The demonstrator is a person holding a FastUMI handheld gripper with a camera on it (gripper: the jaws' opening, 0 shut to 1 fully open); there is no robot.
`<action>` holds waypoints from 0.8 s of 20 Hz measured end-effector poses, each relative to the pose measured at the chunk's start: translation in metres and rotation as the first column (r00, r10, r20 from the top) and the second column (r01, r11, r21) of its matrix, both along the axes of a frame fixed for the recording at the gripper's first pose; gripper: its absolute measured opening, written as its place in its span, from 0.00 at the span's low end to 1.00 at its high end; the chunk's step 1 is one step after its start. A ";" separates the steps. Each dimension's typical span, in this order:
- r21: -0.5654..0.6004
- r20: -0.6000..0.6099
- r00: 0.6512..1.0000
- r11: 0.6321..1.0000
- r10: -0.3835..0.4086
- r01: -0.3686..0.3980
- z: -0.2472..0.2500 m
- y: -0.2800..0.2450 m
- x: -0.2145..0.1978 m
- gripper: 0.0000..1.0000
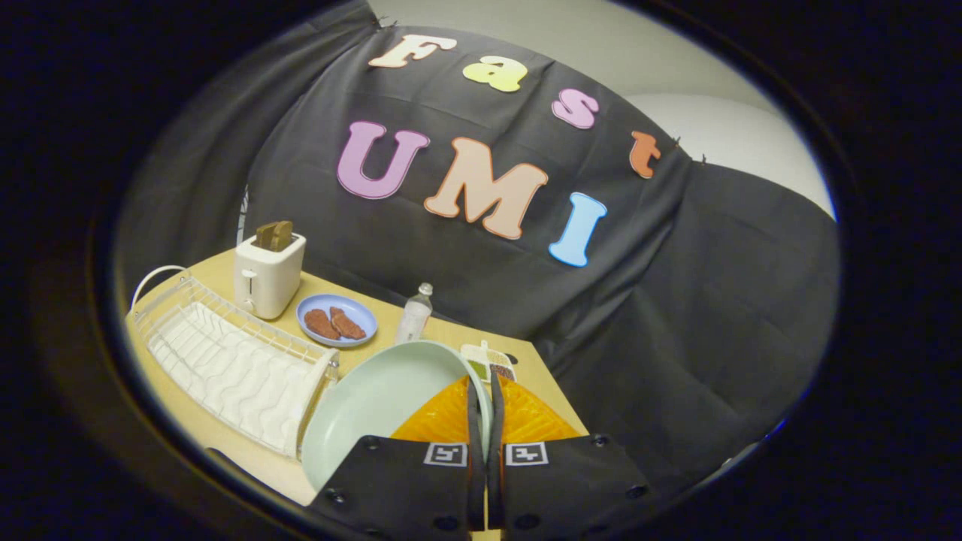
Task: Take the plate from the dish rack, then take the spoon from the basket and place it into the plate.
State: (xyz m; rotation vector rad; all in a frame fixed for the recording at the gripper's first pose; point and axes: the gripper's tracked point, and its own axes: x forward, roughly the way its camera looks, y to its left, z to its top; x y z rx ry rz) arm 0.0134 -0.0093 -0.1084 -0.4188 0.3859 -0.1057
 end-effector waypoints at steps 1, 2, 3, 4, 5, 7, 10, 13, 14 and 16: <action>0.011 -0.013 1.000 1.000 -0.001 0.001 -0.005 -0.007 -0.004 0.05; 0.027 -0.027 1.000 1.000 -0.001 0.001 -0.010 -0.013 -0.007 0.05; 0.043 -0.040 0.999 0.999 -0.001 0.002 -0.017 -0.019 -0.010 0.05; 0.059 -0.051 0.999 0.998 -0.001 0.004 -0.023 -0.024 -0.013 0.05; 0.072 -0.064 0.998 0.997 -0.002 0.006 -0.030 -0.028 -0.015 0.05; 0.100 -0.087 0.996 0.995 -0.001 0.010 -0.044 -0.037 -0.019 0.05; 0.162 -0.106 0.994 0.987 0.007 0.011 -0.066 -0.046 -0.022 0.05; 0.212 -0.141 0.990 0.977 0.016 0.015 -0.093 -0.055 -0.025 0.05; 0.235 -0.160 0.987 0.972 0.016 0.022 -0.103 -0.058 -0.026 0.05; 0.276 -0.193 0.981 0.960 0.018 0.037 -0.123 -0.062 -0.030 0.05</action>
